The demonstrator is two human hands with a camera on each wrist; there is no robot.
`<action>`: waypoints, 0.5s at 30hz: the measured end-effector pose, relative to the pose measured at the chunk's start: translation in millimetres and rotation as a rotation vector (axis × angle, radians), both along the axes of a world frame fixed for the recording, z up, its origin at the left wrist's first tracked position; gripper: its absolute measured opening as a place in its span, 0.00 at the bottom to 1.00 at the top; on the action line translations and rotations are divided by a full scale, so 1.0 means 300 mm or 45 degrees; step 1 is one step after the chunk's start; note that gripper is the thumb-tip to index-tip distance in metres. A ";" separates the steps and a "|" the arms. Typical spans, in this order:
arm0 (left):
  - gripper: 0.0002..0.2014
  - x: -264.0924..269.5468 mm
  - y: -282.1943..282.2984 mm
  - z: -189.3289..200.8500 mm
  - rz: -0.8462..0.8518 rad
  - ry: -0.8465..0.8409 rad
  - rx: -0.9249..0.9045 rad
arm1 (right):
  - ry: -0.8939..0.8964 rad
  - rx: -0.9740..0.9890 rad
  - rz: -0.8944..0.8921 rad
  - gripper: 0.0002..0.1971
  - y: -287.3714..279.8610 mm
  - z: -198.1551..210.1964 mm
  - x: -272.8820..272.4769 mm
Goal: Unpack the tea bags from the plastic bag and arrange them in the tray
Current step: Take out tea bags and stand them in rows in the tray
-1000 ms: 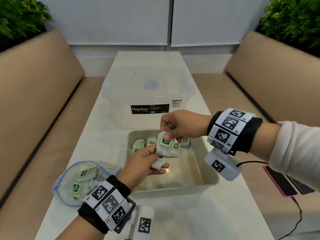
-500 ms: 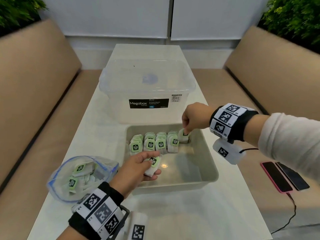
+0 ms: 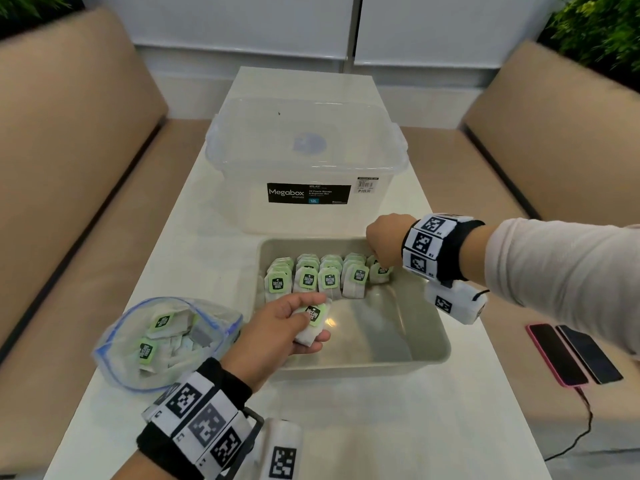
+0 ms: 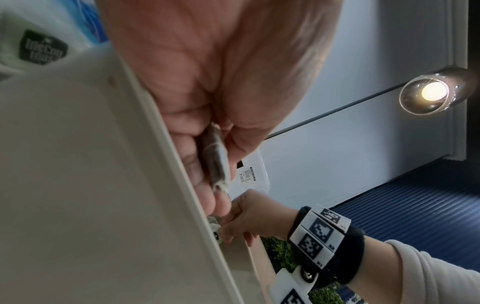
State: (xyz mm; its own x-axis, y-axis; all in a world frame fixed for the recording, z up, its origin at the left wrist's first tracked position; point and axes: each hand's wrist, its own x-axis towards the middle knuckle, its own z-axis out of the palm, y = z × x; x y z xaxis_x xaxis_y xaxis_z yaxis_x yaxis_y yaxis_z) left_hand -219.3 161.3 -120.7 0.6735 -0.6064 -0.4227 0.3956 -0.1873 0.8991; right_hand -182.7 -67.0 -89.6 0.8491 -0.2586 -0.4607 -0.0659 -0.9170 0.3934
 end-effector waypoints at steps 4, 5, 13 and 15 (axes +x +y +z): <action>0.16 0.003 0.002 -0.001 -0.008 0.007 0.004 | 0.024 -0.035 0.030 0.06 0.006 -0.005 0.005; 0.16 0.004 0.002 -0.002 -0.010 0.008 0.004 | 0.021 -0.039 0.035 0.06 0.006 -0.006 0.002; 0.16 0.007 -0.001 -0.006 -0.036 0.004 0.027 | 0.011 -0.055 0.049 0.05 0.000 -0.001 -0.017; 0.16 0.007 -0.003 -0.007 -0.046 0.001 0.032 | 0.019 -0.066 0.056 0.05 0.000 0.001 -0.019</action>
State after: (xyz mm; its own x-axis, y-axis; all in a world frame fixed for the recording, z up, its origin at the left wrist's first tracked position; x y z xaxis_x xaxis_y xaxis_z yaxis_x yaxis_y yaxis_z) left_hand -217.1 160.3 -122.8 0.6510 -0.6194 -0.4388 0.3891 -0.2240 0.8935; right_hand -188.4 -67.1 -89.3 0.8533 -0.2452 -0.4602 -0.0201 -0.8974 0.4408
